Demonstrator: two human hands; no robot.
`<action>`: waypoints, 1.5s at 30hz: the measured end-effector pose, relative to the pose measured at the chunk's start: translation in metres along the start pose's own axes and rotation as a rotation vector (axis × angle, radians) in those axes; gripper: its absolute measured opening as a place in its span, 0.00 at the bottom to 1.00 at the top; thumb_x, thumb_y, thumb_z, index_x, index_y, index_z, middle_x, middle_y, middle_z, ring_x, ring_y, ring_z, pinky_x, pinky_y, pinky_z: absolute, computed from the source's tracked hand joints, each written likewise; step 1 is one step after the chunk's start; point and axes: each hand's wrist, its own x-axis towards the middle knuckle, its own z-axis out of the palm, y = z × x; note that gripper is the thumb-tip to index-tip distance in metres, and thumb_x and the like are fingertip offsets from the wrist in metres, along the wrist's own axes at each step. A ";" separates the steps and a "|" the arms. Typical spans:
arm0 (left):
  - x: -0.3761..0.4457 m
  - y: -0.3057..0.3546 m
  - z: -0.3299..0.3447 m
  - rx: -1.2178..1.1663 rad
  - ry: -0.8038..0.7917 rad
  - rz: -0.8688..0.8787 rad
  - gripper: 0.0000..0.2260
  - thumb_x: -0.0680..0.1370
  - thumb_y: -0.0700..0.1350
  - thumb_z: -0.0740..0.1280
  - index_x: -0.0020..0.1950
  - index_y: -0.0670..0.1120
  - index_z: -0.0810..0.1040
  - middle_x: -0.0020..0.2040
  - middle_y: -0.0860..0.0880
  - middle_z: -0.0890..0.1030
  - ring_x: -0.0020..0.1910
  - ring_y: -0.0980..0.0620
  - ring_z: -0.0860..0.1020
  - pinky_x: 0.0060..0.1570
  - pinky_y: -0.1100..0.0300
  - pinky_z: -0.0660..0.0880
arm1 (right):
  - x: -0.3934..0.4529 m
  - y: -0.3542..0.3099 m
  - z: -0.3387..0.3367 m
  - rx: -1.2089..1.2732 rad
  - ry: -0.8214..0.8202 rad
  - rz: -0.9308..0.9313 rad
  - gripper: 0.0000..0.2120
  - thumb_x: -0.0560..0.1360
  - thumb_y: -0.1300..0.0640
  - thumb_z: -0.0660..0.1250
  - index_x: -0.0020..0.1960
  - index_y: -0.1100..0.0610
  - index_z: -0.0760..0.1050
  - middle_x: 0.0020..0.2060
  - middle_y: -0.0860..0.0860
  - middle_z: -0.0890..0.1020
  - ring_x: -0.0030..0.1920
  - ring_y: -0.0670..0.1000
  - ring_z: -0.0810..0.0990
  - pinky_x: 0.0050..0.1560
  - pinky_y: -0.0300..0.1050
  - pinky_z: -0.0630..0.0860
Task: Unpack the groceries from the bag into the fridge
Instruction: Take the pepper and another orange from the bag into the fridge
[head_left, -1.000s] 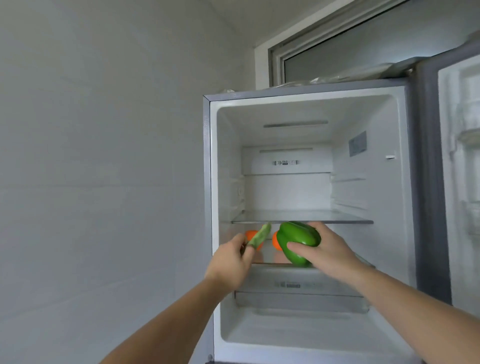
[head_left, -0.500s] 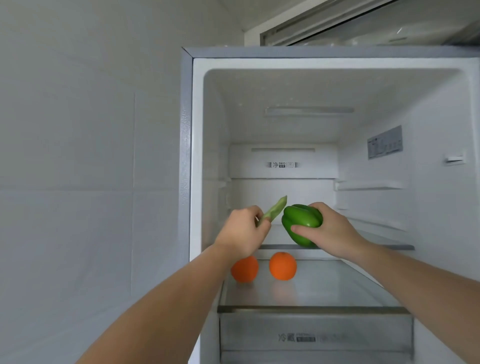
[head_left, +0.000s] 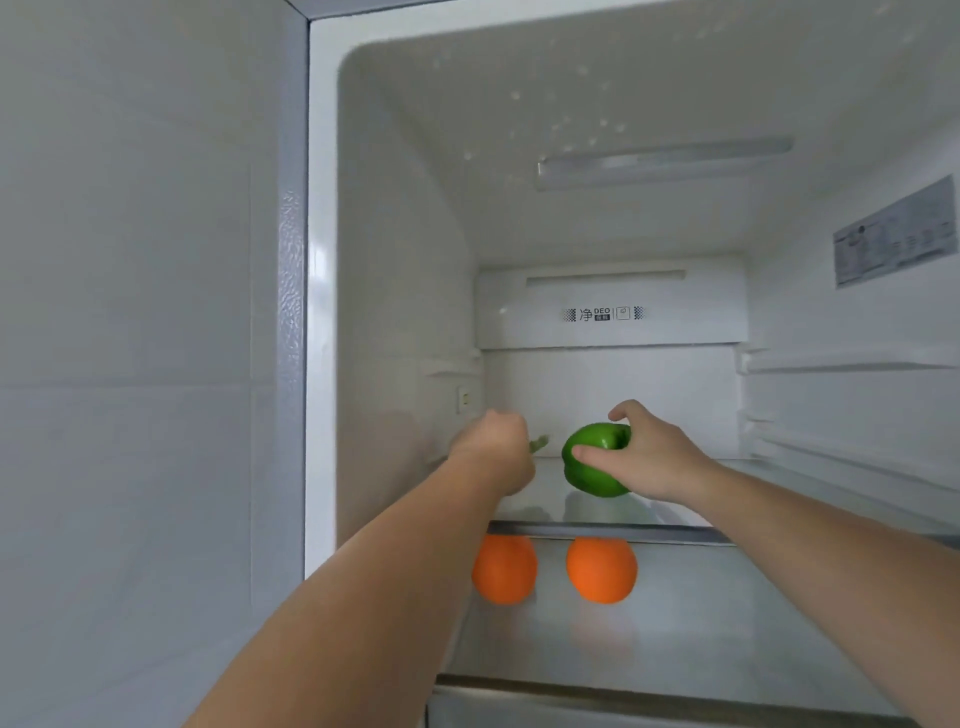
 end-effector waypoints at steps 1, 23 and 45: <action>0.004 -0.001 0.002 0.038 -0.008 0.009 0.07 0.79 0.39 0.61 0.56 0.42 0.75 0.47 0.44 0.76 0.46 0.44 0.76 0.43 0.55 0.74 | 0.004 -0.001 0.003 -0.020 -0.018 -0.010 0.29 0.72 0.41 0.70 0.66 0.54 0.66 0.59 0.54 0.75 0.53 0.53 0.73 0.51 0.44 0.71; 0.016 0.011 -0.011 0.200 -0.102 0.069 0.07 0.78 0.35 0.61 0.54 0.41 0.75 0.56 0.42 0.77 0.47 0.46 0.74 0.44 0.57 0.73 | 0.025 -0.016 0.029 -0.150 -0.055 -0.034 0.34 0.62 0.35 0.72 0.59 0.53 0.64 0.53 0.53 0.73 0.51 0.55 0.77 0.52 0.53 0.78; -0.112 -0.005 -0.048 0.042 0.106 0.294 0.14 0.77 0.47 0.64 0.61 0.47 0.73 0.59 0.44 0.75 0.60 0.43 0.71 0.52 0.51 0.69 | -0.081 -0.065 0.015 -0.282 0.143 -0.052 0.25 0.71 0.48 0.68 0.66 0.52 0.67 0.63 0.51 0.72 0.61 0.55 0.74 0.59 0.52 0.73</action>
